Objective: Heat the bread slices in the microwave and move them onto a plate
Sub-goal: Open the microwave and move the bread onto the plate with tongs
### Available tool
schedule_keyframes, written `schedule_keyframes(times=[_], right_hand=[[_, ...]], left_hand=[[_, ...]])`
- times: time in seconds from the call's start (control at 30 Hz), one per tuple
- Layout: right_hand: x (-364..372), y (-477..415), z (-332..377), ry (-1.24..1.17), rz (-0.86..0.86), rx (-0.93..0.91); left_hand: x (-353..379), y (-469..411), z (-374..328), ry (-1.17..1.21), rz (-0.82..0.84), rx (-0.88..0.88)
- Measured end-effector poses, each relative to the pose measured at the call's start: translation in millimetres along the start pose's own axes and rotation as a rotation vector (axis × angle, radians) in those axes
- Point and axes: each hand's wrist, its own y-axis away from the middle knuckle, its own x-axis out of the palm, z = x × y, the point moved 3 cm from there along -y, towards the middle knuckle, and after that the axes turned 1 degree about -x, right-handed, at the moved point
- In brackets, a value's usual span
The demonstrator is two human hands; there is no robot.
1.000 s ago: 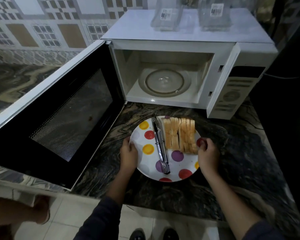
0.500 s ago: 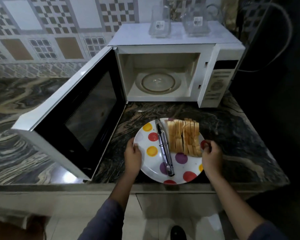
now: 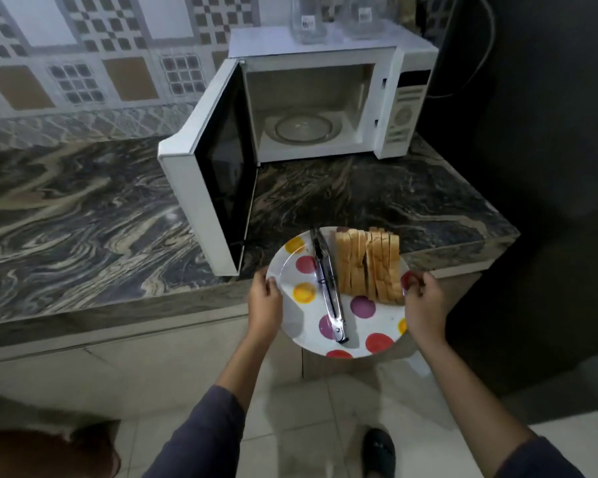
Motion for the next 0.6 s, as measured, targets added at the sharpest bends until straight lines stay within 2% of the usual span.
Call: schedule_keyframes(times=[0.33, 0.6], right_hand=[[7, 98, -3, -0.001, 0.079, -0.067], [36, 173, 6, -0.065, 0.221, -0.136]], left_hand=[[-85, 79, 40, 0.032, -0.14, -0.056], [-163, 147, 71, 0.021, -0.356, -0.091]])
